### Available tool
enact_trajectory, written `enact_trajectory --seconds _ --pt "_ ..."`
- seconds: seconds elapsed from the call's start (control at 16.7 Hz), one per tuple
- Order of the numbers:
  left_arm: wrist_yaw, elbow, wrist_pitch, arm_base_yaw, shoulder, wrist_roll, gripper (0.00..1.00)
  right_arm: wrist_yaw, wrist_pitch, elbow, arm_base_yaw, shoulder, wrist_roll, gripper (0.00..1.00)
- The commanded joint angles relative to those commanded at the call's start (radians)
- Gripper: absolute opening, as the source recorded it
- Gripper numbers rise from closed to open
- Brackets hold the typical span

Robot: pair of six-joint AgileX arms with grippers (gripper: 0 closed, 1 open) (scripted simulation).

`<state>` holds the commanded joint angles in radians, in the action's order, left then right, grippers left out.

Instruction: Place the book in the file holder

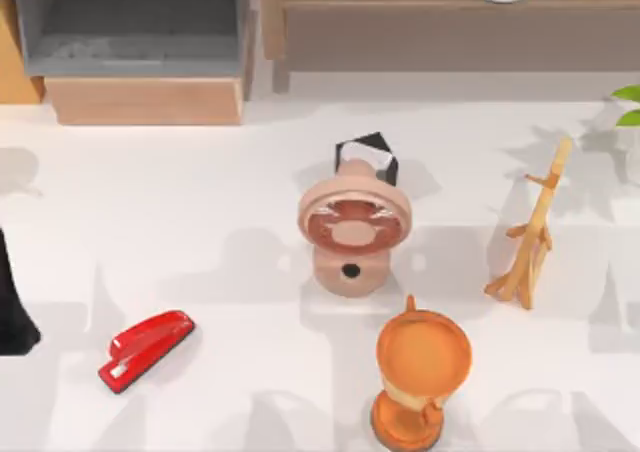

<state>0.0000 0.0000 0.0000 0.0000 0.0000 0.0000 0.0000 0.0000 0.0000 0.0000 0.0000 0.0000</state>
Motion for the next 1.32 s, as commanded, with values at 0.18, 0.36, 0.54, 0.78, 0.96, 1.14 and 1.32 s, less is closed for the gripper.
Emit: enact_trajectory --seconds 0.18,0.36,0.54,0.78,0.96,1.14,1.32 --pt "-0.004 0.009 0.003 -0.006 0.009 0.000 1.00 0.000 0.000 0.000 0.000 0.000 0.000 1.00" --pt "-0.040 0.095 0.026 -0.058 0.098 0.001 1.00 0.000 0.000 0.000 0.000 0.000 0.000 1.00" --pt "-0.112 0.268 0.065 -0.149 0.283 0.004 1.00 0.000 0.000 0.000 0.000 0.000 0.000 1.00" --pt "-0.251 0.592 0.128 -0.300 0.642 0.010 1.00 0.000 0.000 0.000 0.000 0.000 0.000 1.00" --pt "-0.369 0.884 0.170 -0.420 0.966 0.016 1.00 0.000 0.000 0.000 0.000 0.000 0.000 1.00" --pt "-0.489 1.194 0.204 -0.540 1.321 0.022 1.00 0.000 0.000 0.000 0.000 0.000 0.000 1.00" --pt "-0.598 1.506 0.228 -0.654 1.682 0.026 1.00 0.000 0.000 0.000 0.000 0.000 0.000 1.00"
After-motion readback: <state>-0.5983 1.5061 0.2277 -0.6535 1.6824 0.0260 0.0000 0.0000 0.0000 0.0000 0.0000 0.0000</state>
